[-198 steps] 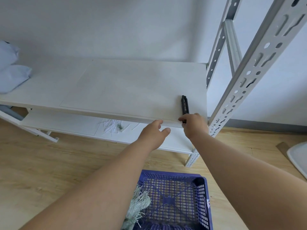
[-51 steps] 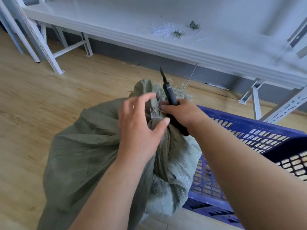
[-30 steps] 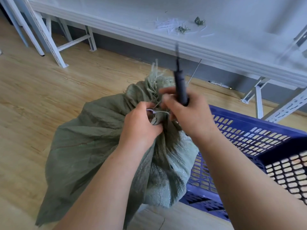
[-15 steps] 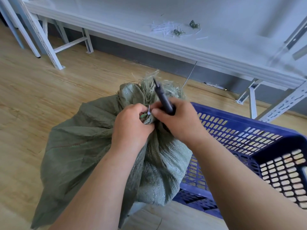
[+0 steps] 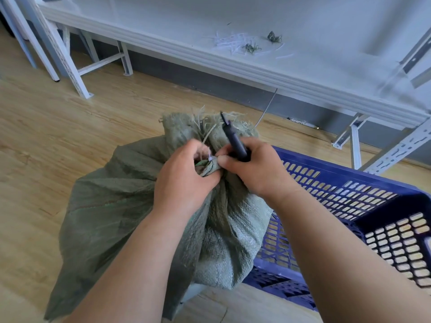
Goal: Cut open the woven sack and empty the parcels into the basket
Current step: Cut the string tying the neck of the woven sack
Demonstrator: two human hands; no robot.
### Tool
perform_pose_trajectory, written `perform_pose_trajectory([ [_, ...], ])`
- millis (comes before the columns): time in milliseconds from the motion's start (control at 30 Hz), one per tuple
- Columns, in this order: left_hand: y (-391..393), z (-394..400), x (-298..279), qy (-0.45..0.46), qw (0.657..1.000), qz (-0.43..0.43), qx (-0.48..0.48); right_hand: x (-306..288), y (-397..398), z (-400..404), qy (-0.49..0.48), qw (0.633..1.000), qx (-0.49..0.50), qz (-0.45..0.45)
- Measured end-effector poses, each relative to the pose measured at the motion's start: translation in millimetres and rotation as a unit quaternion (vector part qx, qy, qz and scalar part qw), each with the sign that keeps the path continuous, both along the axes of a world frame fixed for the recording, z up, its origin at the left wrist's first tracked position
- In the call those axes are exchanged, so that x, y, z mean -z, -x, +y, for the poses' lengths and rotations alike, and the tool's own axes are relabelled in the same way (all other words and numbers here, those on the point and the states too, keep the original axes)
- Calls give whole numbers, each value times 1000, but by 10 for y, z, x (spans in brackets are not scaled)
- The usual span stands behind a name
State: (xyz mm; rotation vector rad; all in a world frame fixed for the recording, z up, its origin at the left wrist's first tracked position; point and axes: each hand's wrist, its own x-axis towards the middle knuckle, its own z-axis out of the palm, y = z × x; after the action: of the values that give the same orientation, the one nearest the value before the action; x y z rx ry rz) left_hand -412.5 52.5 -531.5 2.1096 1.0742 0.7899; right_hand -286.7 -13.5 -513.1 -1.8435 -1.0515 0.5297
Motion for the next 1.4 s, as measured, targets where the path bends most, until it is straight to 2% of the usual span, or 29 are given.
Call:
perform_pose_trajectory([
  [67, 13, -5, -35, 6, 999, -20, 47, 12, 7, -22, -28, 993, 27, 111],
  [133, 26, 30, -42, 28, 994, -19, 104, 23, -18, -59, -38, 984, 58, 161],
  [233, 25, 79, -7, 72, 990, -2, 124, 49, -15, -89, -39, 984, 83, 153],
  [333, -22, 46, 46, 43, 997, -20, 62, 64, 56, -72, -38, 981, 102, 159],
  [433, -52, 41, 66, 28, 998, -61, 13, -7, 65, -94, -50, 985, 139, 90],
  [500, -49, 82, 66, 23, 996, -87, -6, -94, 52, -142, -23, 989, 139, 51],
  [600, -59, 90, 62, 17, 996, -82, -10, -129, 74, -205, 44, 989, 104, 101],
  [700, -83, 64, 55, 30, 996, -84, 5, -85, 161, -223, 13, 980, 111, 166],
  [833, -78, 65, 33, 49, 992, -106, 43, -10, 142, -170, -24, 988, 135, 66],
  [933, -60, 51, 20, 59, 992, -101, 57, -11, 95, -115, -15, 990, 138, 11],
  [1267, 12, -3, -96, 71, 988, -95, 98, -17, 26, -81, -24, 994, 107, -14],
  [1400, -5, -5, -91, 11, 996, -75, 52, 8, 44, -56, -23, 995, 93, -38],
])
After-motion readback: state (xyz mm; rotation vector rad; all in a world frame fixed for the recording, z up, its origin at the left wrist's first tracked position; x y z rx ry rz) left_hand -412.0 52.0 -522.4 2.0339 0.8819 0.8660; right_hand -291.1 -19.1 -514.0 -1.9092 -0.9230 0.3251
